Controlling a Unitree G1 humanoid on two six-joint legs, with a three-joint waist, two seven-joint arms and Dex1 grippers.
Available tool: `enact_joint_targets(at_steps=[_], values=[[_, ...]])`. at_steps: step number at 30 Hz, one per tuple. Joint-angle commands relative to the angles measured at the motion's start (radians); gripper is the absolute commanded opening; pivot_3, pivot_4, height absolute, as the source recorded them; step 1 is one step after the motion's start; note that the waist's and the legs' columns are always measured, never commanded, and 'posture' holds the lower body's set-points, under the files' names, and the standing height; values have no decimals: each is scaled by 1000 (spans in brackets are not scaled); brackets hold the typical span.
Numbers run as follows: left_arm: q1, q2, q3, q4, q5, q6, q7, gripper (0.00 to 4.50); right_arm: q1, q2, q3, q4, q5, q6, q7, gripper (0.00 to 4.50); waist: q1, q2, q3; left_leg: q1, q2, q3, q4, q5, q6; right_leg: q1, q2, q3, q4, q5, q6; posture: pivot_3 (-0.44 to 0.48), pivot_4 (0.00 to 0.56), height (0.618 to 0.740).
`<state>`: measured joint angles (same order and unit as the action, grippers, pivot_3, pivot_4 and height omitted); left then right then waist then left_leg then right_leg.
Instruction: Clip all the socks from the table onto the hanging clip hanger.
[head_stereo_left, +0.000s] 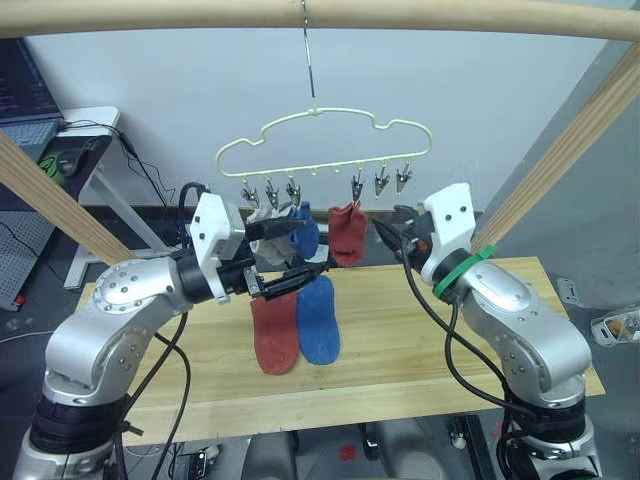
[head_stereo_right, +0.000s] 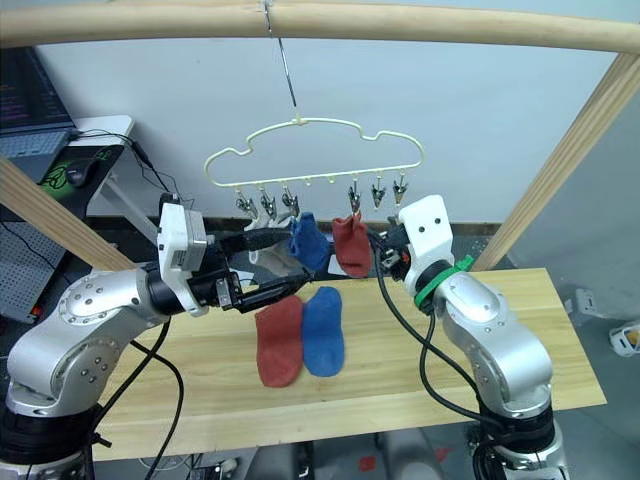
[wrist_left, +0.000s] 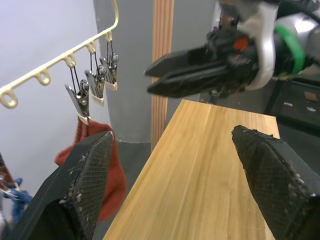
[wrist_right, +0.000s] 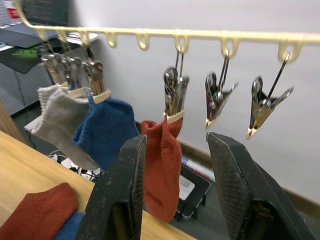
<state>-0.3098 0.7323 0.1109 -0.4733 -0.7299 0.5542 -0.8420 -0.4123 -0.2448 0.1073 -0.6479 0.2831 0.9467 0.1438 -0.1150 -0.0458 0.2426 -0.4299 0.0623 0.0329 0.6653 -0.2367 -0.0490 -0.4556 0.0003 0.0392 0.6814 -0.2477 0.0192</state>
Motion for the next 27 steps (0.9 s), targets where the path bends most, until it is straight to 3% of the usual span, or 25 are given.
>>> enact_joint_targets(at_steps=[1,27], values=[[-46,18,29,6,-22,13,-17,4070,-32,40,11,32,-34,-28,-38,1983,0,0,0,0,0,0,0,0,0,0,0,0,0,0,0,-157,193,735],[-108,-2,8,28,35,4,-31,4070,-196,181,-17,367,-155,-210,-76,1983,3,0,0,0,0,0,0,0,0,0,0,1,0,0,-1,-128,208,735]])
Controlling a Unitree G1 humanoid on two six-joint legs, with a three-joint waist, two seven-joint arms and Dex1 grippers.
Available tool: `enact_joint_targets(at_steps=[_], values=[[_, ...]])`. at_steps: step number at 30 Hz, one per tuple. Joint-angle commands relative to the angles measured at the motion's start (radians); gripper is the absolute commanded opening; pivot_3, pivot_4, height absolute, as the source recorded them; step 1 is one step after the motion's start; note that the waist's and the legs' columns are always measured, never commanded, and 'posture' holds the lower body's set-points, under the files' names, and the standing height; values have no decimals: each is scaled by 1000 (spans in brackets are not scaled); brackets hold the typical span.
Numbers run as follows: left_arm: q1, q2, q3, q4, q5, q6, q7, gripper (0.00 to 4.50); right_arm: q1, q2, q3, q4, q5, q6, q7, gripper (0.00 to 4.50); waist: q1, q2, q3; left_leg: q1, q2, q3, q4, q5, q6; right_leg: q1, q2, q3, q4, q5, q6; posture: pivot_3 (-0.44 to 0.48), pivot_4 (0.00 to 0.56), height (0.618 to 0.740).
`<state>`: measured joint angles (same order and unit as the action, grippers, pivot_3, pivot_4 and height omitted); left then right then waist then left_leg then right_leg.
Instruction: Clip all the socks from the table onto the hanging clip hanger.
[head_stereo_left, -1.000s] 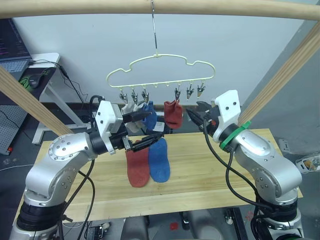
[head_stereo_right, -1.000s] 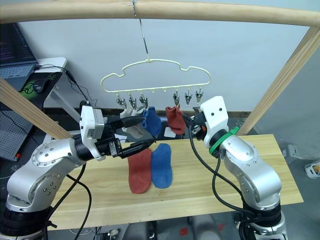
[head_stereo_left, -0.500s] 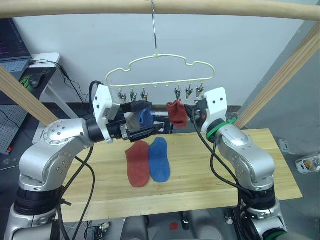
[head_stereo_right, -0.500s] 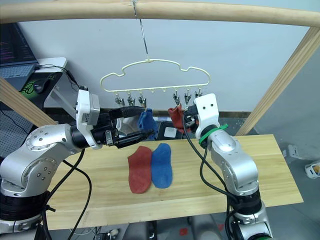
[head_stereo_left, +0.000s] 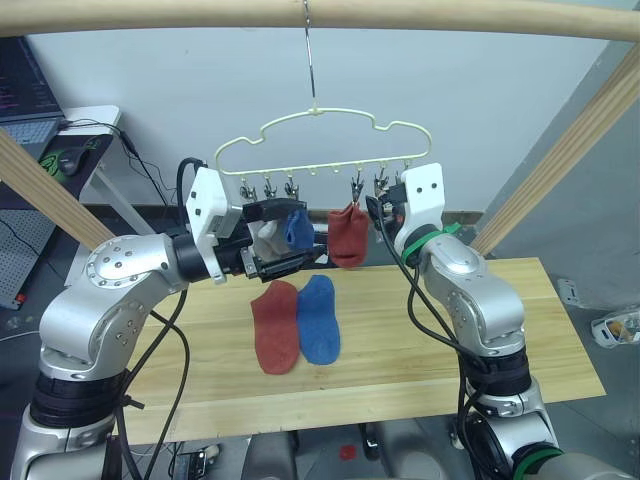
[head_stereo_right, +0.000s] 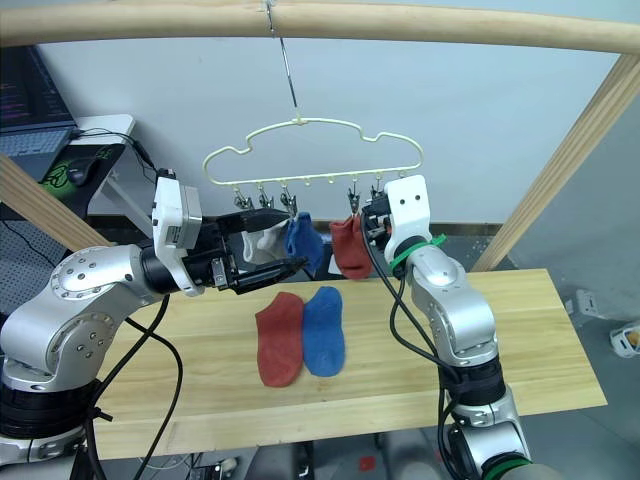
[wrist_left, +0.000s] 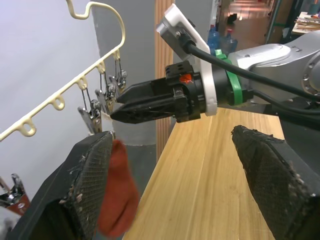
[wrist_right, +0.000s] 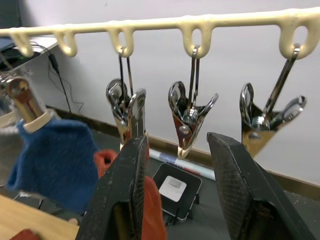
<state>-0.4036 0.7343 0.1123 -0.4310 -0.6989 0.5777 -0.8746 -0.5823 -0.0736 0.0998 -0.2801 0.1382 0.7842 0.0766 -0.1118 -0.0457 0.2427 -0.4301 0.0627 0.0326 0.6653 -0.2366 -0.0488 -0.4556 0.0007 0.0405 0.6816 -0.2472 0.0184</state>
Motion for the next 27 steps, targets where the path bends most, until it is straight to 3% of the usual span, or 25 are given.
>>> enact_joint_targets(at_steps=[1,13,27], values=[[-15,-5,7,-14,6,-19,3,4070,-32,14,-10,13,-15,-60,-10,1983,0,0,0,0,0,0,0,0,0,0,0,0,0,0,0,-125,207,735],[-13,-5,12,-19,18,-12,14,4070,-88,80,-35,126,-30,-178,-29,1983,4,0,0,0,0,0,0,0,0,0,0,0,0,0,0,-112,210,735],[8,1,20,-34,16,-4,25,4070,-94,131,-51,144,7,-201,5,1983,13,0,0,0,0,0,0,0,0,0,0,0,0,0,-1,-99,209,735]])
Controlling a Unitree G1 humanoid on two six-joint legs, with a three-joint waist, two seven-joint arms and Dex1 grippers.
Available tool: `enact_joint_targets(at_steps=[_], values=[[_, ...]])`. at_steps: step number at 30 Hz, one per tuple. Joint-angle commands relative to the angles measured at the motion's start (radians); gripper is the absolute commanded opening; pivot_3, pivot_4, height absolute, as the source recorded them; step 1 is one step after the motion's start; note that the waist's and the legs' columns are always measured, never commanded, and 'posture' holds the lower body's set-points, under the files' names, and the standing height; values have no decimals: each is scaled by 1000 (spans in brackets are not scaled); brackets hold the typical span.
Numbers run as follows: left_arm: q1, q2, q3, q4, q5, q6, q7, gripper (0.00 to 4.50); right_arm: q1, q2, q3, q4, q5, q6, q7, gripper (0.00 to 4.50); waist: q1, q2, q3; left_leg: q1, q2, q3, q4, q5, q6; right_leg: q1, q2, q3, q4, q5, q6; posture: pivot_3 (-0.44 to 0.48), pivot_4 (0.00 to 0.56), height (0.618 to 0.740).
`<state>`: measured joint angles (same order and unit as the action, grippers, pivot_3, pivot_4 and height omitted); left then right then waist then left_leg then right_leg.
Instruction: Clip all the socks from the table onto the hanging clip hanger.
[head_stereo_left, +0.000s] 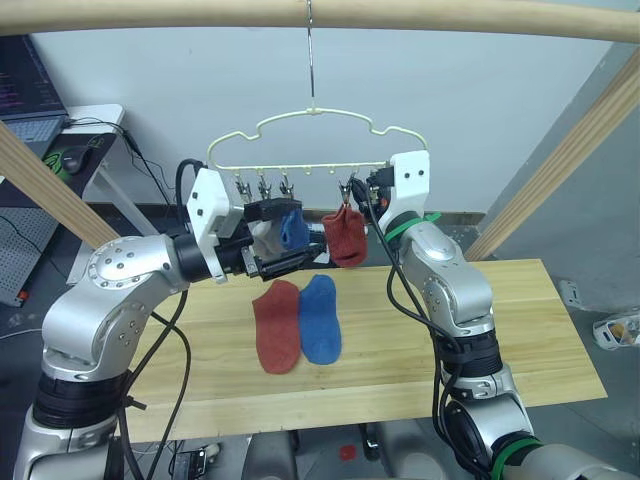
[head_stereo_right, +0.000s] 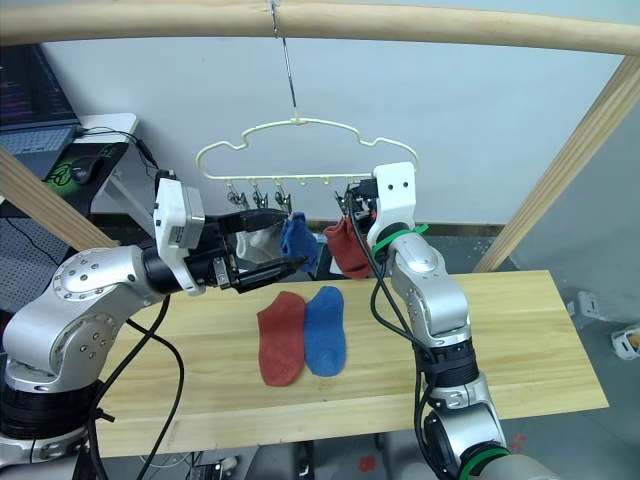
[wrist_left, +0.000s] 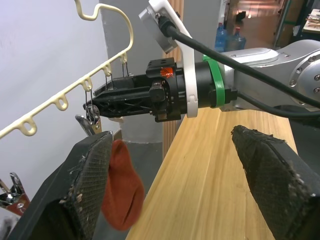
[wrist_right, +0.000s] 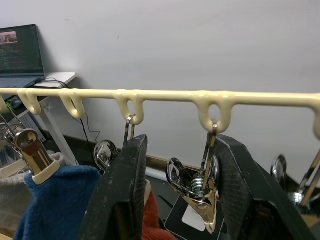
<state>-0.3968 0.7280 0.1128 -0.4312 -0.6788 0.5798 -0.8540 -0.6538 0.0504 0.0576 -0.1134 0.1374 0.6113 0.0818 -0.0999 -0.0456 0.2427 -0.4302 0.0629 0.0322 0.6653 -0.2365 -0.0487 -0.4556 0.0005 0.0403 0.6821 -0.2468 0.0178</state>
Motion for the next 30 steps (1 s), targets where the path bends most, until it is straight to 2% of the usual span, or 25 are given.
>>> enact_joint_targets(at_steps=[1,9,12,15,17,24,28,30], values=[[2,7,19,-35,-4,-6,5,4070,-23,7,-8,-22,8,-29,0,1983,2,0,0,0,0,0,0,0,0,0,0,0,0,0,0,-96,208,735],[13,10,20,-41,-5,-5,10,4070,-22,5,-2,-14,-1,-35,-4,1983,12,0,0,0,0,0,0,0,0,0,0,0,0,0,0,-94,207,735],[15,10,20,-42,-6,-5,12,4070,-21,2,0,-12,-7,-34,-6,1375,14,0,0,0,0,0,0,0,0,0,0,0,0,0,0,-94,207,735],[18,10,21,-43,-6,-5,13,4070,-20,2,1,-13,-9,-35,-8,402,13,0,0,0,0,0,0,0,0,0,0,0,0,0,0,-94,204,735],[21,11,23,-43,-6,-5,16,4070,-20,1,1,-13,-10,-36,-8,12,13,0,0,0,0,0,0,0,0,0,0,0,0,0,0,-95,203,735],[65,14,49,-49,9,10,65,4070,-27,-1,1,-27,-12,-33,-8,12,13,0,0,0,0,0,0,0,0,0,0,0,0,0,0,-97,205,735],[133,2,68,-36,105,-18,171,4070,-39,-9,3,-41,-14,-28,-5,12,13,0,0,0,0,0,0,0,0,0,0,0,0,0,-1,-97,212,735],[181,-11,82,-29,142,-32,215,4446,-44,-13,4,-51,-15,-22,-5,0,12,0,0,0,0,0,0,0,0,0,0,0,0,0,-1,-99,219,735]])
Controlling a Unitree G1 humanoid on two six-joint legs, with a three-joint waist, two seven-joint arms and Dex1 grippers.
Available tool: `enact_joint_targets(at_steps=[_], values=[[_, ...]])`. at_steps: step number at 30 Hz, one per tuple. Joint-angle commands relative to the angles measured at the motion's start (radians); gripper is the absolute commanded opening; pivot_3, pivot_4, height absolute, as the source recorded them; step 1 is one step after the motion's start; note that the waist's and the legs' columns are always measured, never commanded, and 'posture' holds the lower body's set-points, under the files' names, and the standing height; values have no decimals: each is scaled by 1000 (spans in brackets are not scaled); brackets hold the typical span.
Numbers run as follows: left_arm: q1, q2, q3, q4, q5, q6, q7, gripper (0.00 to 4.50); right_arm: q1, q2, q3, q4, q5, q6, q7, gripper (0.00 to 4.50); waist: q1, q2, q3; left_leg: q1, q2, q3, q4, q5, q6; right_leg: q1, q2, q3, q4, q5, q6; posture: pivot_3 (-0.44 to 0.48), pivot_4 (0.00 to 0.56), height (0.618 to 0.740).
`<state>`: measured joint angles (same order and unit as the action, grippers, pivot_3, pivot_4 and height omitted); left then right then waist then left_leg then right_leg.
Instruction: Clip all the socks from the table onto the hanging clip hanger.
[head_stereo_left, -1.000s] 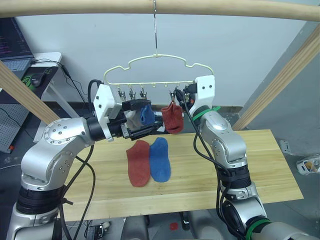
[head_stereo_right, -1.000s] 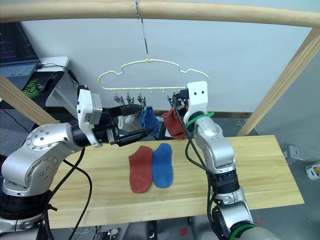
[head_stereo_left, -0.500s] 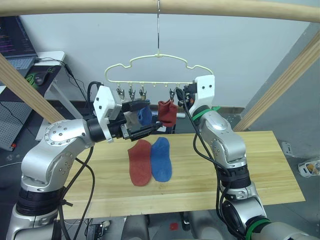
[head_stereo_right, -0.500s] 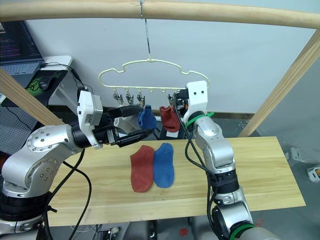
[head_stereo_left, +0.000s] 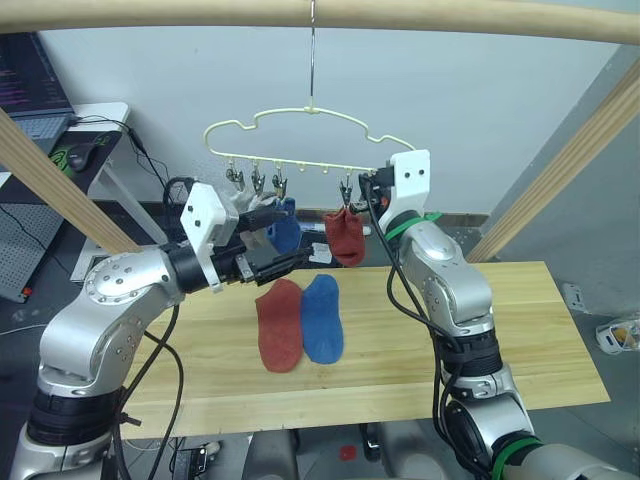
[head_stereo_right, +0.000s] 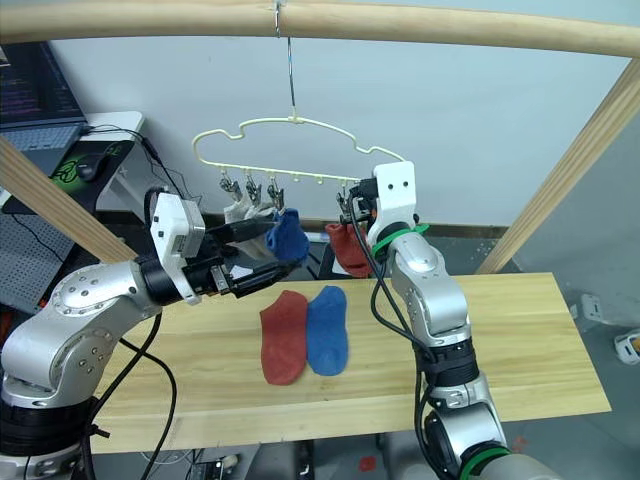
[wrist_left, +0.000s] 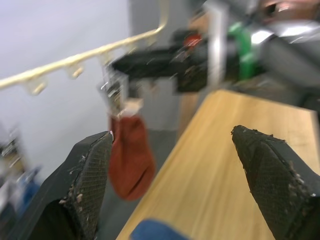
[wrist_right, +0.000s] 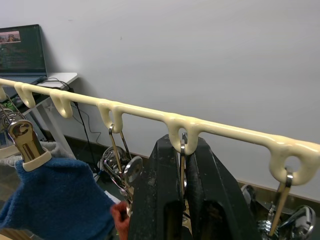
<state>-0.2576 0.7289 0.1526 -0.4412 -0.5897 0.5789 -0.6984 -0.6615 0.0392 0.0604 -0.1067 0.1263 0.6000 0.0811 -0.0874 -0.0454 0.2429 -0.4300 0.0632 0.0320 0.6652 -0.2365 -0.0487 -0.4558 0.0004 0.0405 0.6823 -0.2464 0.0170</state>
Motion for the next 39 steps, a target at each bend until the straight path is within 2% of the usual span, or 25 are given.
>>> enact_joint_targets(at_steps=[1,5,11,18,23,26,32,39], values=[[68,-16,46,-19,73,-43,71,4476,-38,-3,2,-62,-4,-6,-4,0,0,0,0,0,0,0,0,0,0,0,0,0,0,0,0,-100,222,735],[203,-51,30,7,187,-77,159,4476,-46,-3,0,-88,-2,24,-8,0,-1,1,1,1,0,0,-1,0,0,0,0,0,0,0,-1,-105,247,735],[256,-153,-20,123,302,-116,264,4476,-48,-2,1,-128,5,81,-11,0,2,4,4,1,0,0,0,0,1,0,0,0,0,1,-2,-112,291,735],[186,-309,-102,309,389,-177,345,4476,-42,-13,7,-156,9,138,0,0,2,9,17,1,0,0,0,1,2,0,0,0,0,1,-2,-132,332,735],[137,-454,-109,363,405,-159,455,4476,-46,-25,11,-165,7,156,11,0,0,10,21,1,0,0,-1,1,2,0,0,0,-1,1,-2,-142,338,735],[117,-509,-115,383,415,-127,498,4476,-46,-30,12,-170,7,161,16,0,-1,10,23,1,0,-1,-1,0,2,1,-1,1,-1,1,-2,-140,339,735],[36,-596,-102,471,421,-62,583,4476,-42,-30,18,-176,8,166,19,0,0,10,29,1,0,-1,-1,1,2,1,0,0,-1,1,-2,-140,344,735],[-25,-623,-120,552,438,6,603,4476,-42,-21,22,-175,10,165,13,0,-1,8,36,1,0,-1,-2,1,2,1,0,0,-2,1,-1,-147,342,735]])
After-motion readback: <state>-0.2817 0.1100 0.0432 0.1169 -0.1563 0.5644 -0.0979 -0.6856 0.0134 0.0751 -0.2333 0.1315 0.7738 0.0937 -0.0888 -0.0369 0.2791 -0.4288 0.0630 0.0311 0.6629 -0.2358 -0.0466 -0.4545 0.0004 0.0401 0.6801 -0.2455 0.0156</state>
